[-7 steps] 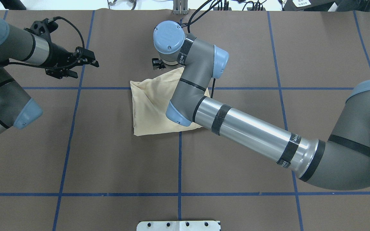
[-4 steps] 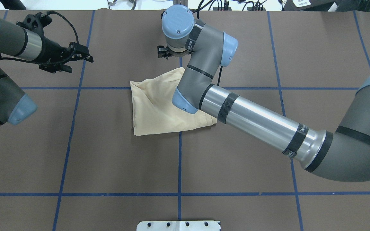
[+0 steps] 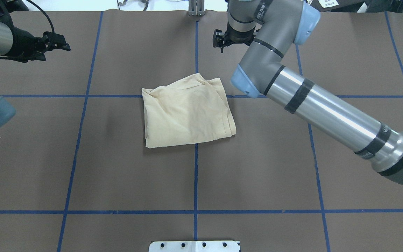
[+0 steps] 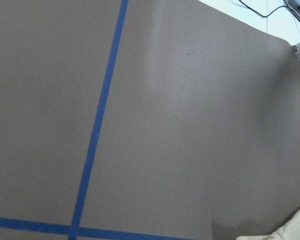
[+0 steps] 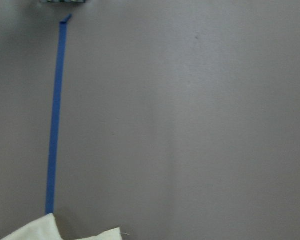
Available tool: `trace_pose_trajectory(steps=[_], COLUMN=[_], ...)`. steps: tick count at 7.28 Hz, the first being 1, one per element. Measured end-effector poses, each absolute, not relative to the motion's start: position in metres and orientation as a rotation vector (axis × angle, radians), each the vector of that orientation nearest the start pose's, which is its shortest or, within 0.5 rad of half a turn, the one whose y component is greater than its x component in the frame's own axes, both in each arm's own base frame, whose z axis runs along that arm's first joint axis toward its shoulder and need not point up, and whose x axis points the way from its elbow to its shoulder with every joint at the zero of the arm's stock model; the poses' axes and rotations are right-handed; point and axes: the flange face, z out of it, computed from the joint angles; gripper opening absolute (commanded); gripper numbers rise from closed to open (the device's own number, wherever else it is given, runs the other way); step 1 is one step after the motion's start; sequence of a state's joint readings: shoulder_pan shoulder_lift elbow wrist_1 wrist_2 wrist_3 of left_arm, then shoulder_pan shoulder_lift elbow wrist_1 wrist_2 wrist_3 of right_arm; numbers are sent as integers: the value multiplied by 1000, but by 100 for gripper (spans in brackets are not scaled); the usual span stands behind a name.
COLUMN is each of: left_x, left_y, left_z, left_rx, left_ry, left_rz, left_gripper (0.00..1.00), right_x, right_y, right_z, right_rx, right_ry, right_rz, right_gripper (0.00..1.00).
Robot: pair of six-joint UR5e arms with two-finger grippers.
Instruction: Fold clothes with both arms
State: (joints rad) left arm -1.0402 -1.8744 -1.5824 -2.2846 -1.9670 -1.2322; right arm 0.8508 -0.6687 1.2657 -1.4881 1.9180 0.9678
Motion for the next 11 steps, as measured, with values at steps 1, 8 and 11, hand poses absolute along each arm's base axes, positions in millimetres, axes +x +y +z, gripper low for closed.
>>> trace_pose_trajectory(steps=[1,8,11], left_x=[232,122,9], left_y=[-593,-598,-604], left_z=[412,478,515], left_rx=[414,524,482], left_ry=[996,772,586], left_rz=[-423,-185,19], left_gripper=[99,99,99], right_x=[-401,-127,-19], right_y=[-660,-644,-591], right_z=[237,461,563], right_rx=[195,192,178], right_ry=[-731,-679,-704], right_rz=[154,-5,-162], right_gripper=[100,100,100])
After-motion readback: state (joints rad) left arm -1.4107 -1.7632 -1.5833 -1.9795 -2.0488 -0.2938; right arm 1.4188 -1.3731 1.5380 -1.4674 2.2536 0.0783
